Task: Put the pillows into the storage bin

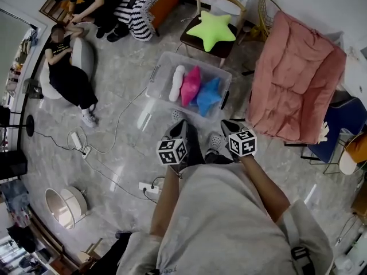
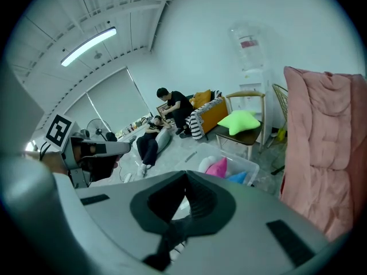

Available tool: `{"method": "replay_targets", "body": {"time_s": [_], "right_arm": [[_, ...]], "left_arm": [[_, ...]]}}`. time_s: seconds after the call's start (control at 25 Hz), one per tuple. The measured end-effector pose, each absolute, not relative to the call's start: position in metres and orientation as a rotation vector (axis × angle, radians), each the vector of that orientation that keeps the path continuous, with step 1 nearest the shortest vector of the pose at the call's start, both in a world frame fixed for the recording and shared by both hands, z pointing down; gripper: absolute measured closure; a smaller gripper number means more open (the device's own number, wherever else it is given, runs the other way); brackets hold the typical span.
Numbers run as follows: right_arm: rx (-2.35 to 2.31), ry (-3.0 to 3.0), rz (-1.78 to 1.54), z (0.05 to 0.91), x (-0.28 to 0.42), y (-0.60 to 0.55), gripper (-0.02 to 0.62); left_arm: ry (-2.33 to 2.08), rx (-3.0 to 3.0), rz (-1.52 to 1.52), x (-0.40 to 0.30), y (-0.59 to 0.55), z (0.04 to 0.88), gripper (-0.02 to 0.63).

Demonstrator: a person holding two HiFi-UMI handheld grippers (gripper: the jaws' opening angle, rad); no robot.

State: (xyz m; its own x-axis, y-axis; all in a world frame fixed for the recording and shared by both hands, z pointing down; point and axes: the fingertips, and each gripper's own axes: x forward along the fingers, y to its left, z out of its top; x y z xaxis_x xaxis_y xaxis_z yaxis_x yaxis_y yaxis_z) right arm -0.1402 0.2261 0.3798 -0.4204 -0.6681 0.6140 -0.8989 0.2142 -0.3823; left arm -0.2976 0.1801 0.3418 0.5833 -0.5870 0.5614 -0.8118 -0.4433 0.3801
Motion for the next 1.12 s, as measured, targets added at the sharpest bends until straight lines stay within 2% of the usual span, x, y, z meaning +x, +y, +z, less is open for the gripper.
{"method": "replay_targets", "body": {"time_s": [1.12], "right_arm": [[1.371, -2.193, 0.937, 0.373, -0.148, 0.237, 0.598]], "left_arm": [[-1.112, 2.214, 0.478, -0.288, 0.203, 0.338, 0.597]]}}
